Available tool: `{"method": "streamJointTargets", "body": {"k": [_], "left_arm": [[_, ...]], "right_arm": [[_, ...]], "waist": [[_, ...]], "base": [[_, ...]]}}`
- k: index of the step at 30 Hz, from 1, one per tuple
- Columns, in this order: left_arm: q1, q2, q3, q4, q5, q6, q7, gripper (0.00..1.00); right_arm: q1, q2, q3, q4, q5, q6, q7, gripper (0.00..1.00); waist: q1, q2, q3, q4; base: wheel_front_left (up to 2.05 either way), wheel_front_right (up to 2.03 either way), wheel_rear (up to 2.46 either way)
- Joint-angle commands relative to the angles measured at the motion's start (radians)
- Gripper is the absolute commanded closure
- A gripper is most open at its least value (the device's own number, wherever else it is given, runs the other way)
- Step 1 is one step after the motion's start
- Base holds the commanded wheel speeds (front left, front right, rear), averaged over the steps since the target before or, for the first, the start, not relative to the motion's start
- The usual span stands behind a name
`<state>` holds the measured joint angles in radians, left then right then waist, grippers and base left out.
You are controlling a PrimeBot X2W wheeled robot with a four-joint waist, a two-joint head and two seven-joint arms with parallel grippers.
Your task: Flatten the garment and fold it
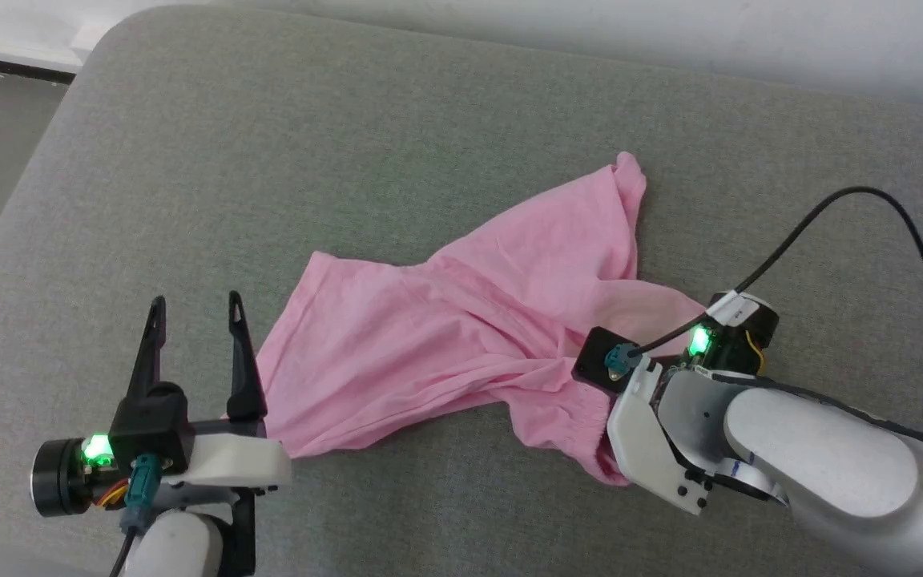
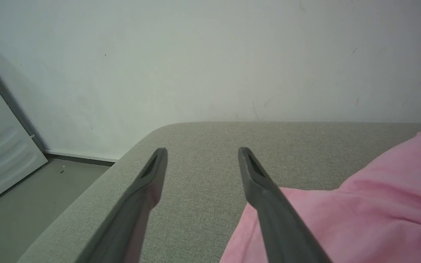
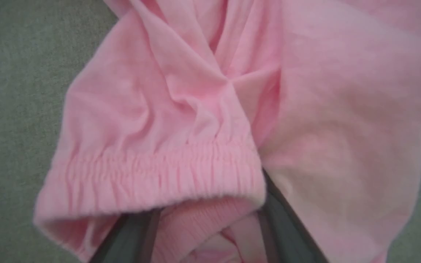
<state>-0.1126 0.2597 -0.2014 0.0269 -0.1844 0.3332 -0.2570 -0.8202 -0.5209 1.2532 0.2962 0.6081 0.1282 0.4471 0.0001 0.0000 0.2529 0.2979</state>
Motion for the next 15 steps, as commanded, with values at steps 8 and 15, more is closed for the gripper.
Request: {"method": "streamJointTargets", "body": {"k": [8,15], "left_arm": [[0.006,-0.041,0.077,0.01,0.055,-0.051,-0.005,0.0],[0.048,-0.059,0.112,-0.004,0.091,-0.077,-0.005,0.0]], "right_arm": [[-0.071,-0.041,0.027,0.006,-0.07,0.003,-0.206,1.0],[-0.158,-0.13,0.027,0.016,-0.165,0.003,-0.383,1.0]], "waist": [[-0.0001,0.0,-0.03,-0.056],[-0.0001,0.0,-0.08,-0.114]], "base": [[0.0,0.0,0.0],[0.0,0.0,0.0]]}}
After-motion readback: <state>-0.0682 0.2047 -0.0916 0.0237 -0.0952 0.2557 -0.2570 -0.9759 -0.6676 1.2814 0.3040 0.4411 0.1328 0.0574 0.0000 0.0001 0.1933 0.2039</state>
